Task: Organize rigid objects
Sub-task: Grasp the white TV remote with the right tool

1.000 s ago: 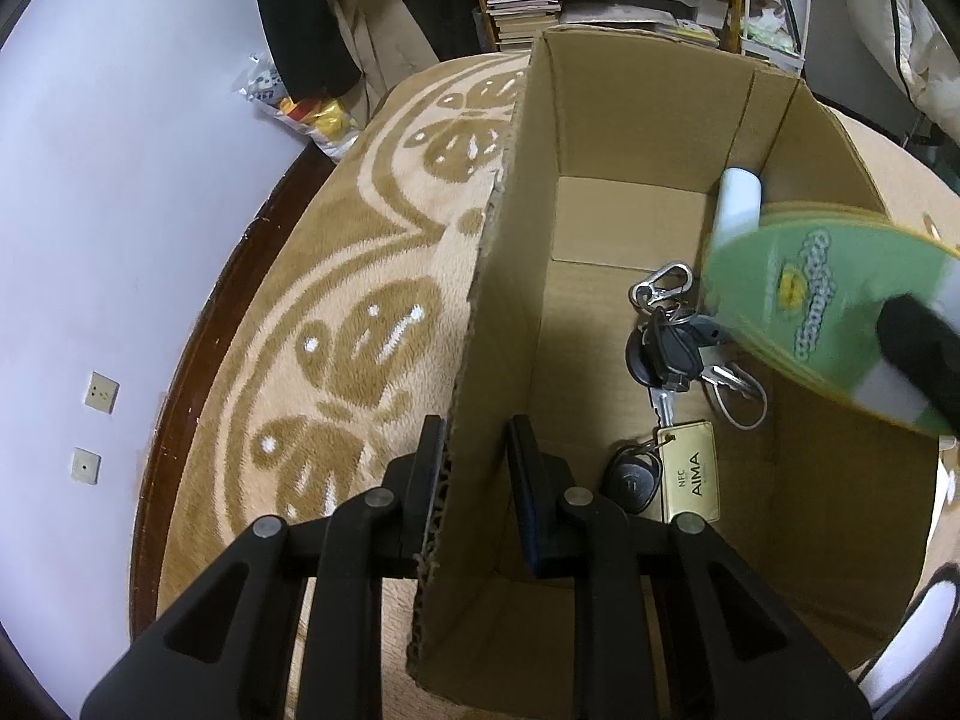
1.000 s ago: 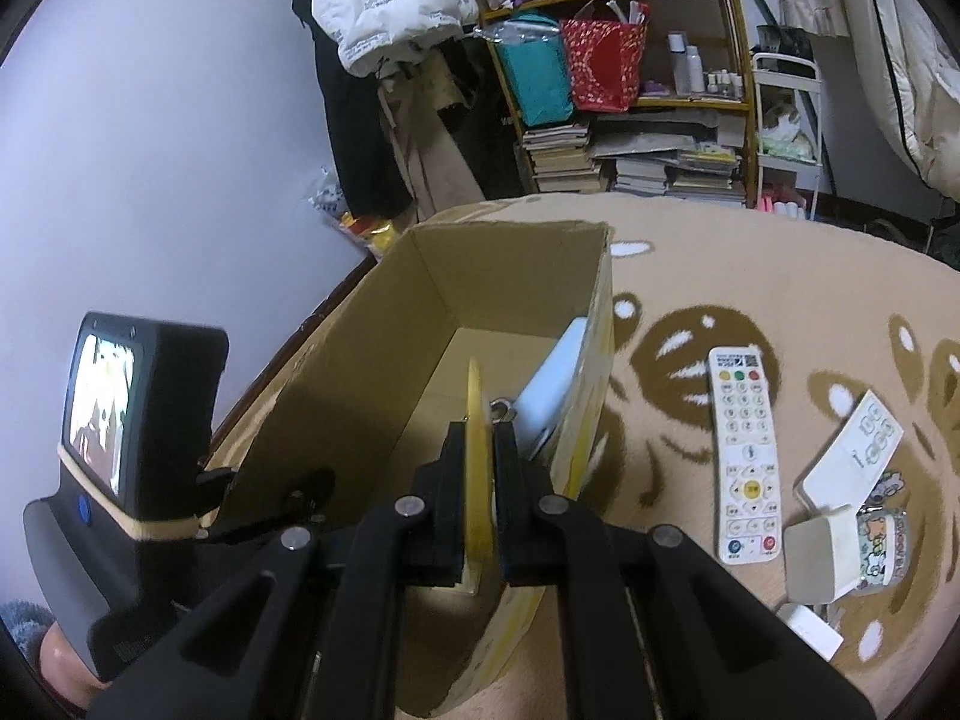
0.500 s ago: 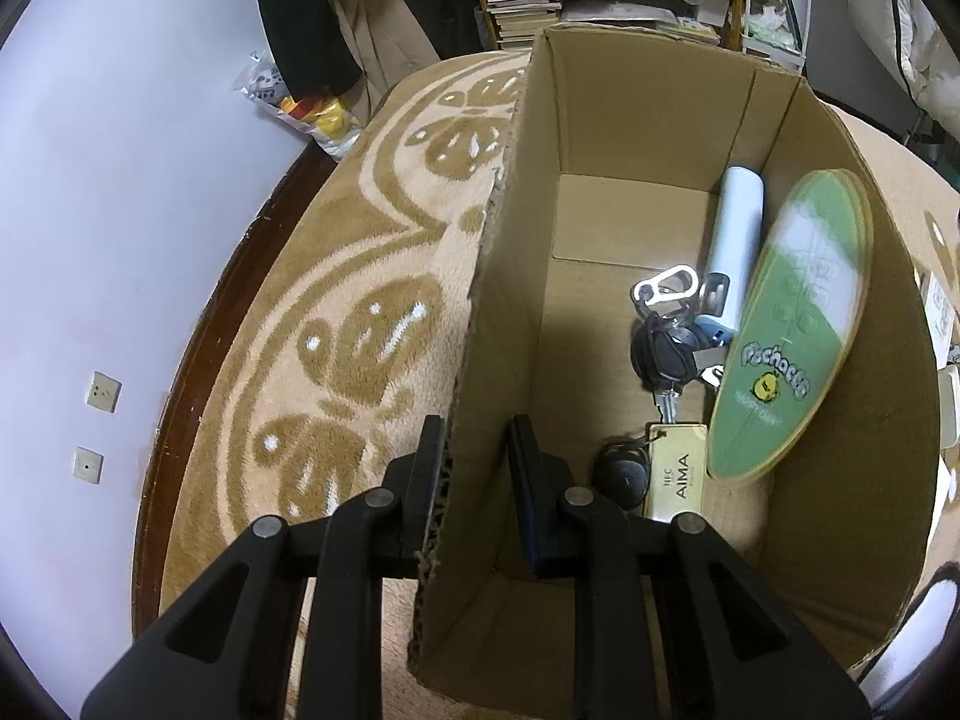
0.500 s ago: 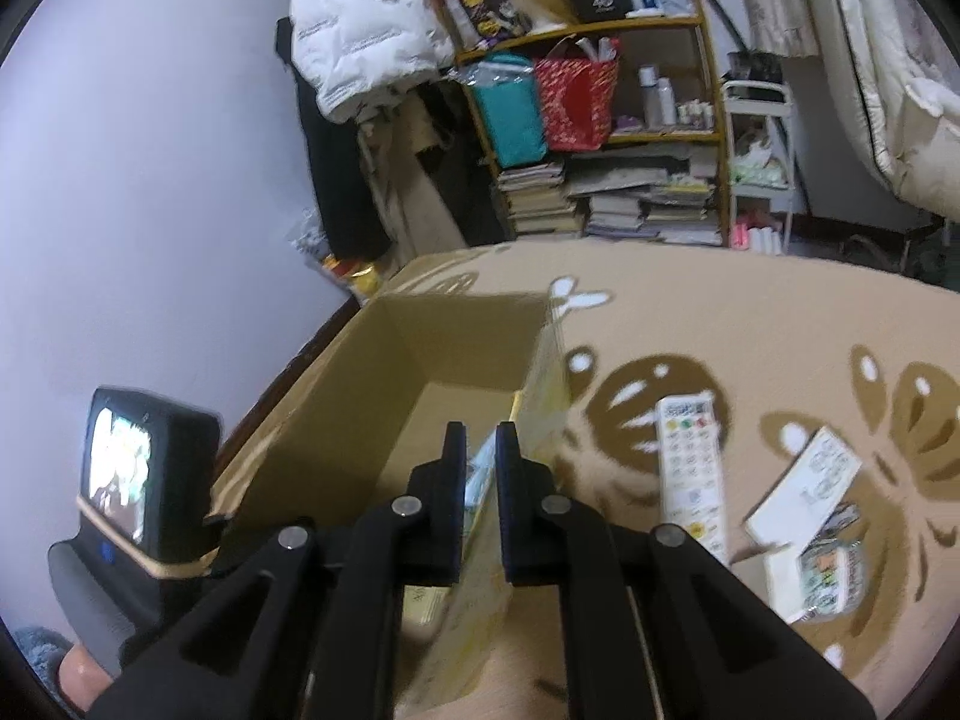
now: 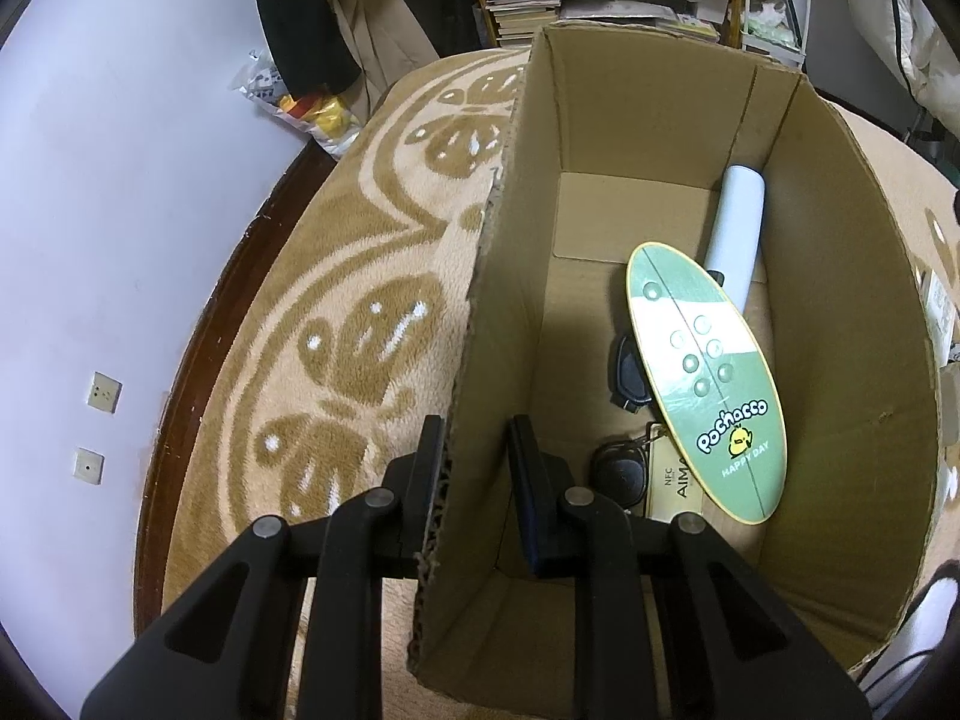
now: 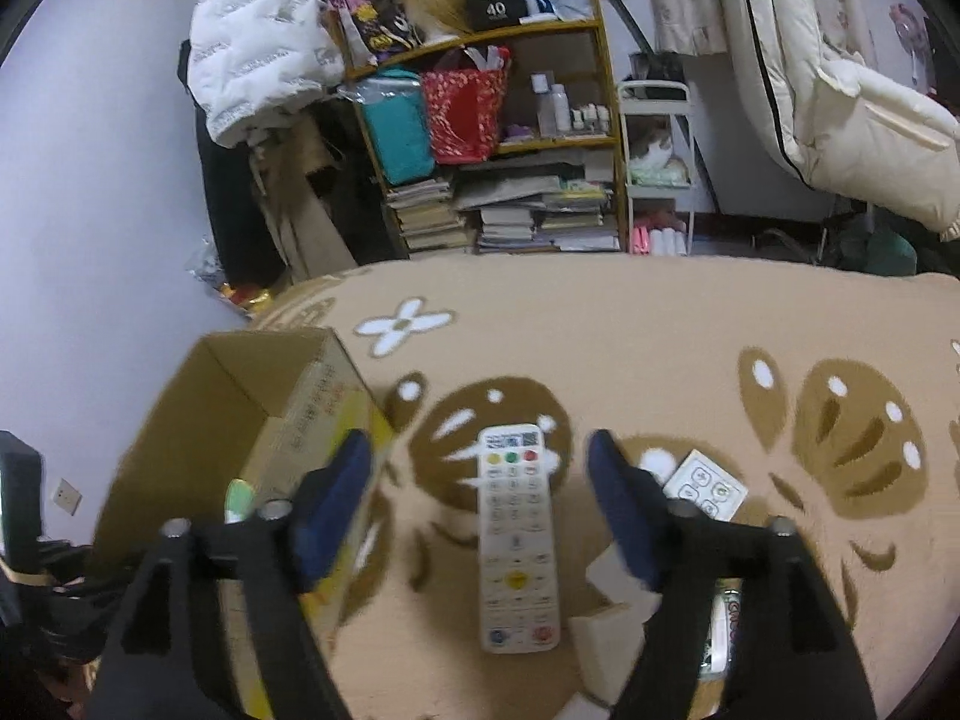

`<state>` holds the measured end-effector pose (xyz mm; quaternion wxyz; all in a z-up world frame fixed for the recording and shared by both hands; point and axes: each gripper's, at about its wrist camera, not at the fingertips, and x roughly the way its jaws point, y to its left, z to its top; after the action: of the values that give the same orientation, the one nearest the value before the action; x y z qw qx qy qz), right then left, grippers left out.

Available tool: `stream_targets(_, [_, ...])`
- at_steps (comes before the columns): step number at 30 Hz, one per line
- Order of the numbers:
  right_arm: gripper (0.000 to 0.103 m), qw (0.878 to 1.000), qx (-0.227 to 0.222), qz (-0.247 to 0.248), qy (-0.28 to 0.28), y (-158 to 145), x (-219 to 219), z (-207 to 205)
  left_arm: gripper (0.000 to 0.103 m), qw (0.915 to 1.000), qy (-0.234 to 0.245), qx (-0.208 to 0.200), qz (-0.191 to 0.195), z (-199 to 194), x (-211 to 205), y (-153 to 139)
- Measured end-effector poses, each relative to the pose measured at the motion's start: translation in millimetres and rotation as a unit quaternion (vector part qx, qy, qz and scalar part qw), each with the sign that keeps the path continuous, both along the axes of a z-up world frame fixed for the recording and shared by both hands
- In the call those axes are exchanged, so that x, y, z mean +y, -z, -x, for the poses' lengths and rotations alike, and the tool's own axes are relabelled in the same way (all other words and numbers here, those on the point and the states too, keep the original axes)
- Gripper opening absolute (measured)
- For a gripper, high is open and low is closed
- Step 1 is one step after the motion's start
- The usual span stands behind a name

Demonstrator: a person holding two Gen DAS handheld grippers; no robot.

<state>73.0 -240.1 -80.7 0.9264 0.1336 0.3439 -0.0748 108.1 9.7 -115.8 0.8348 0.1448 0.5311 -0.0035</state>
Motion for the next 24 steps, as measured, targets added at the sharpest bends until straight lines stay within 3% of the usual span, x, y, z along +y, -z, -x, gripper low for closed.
stream_targets(4, [0.092,1.000,0.016,-0.001,0.015,15.3,-8.0,-6.5,0.021,1.0000,0.001,0.001,0.001,0.4,0.4,0.0])
stream_targets(12, [0.092,0.996,0.082,-0.005,0.016,53.9,-13.0,-19.7,0.021,1.0000,0.003,0.001,-0.001,0.1,-0.3,-1.1])
stream_targets(17, [0.092,0.995,0.094,-0.008,0.007,71.4,-11.6,-22.6,0.021,1.0000,0.005,0.000,-0.005,0.6,-1.3,-1.1])
stream_targets(21, [0.079,0.994,0.107,-0.017,-0.003,81.3,-10.8,-24.6,0.021,1.0000,0.006,-0.001,-0.006,0.5,-1.5,-1.2])
stream_targets(24, [0.079,0.994,0.112,-0.014,-0.005,84.2,-8.9,-26.9,0.021,1.0000,0.006,-0.001,-0.006,0.7,-1.8,-1.3])
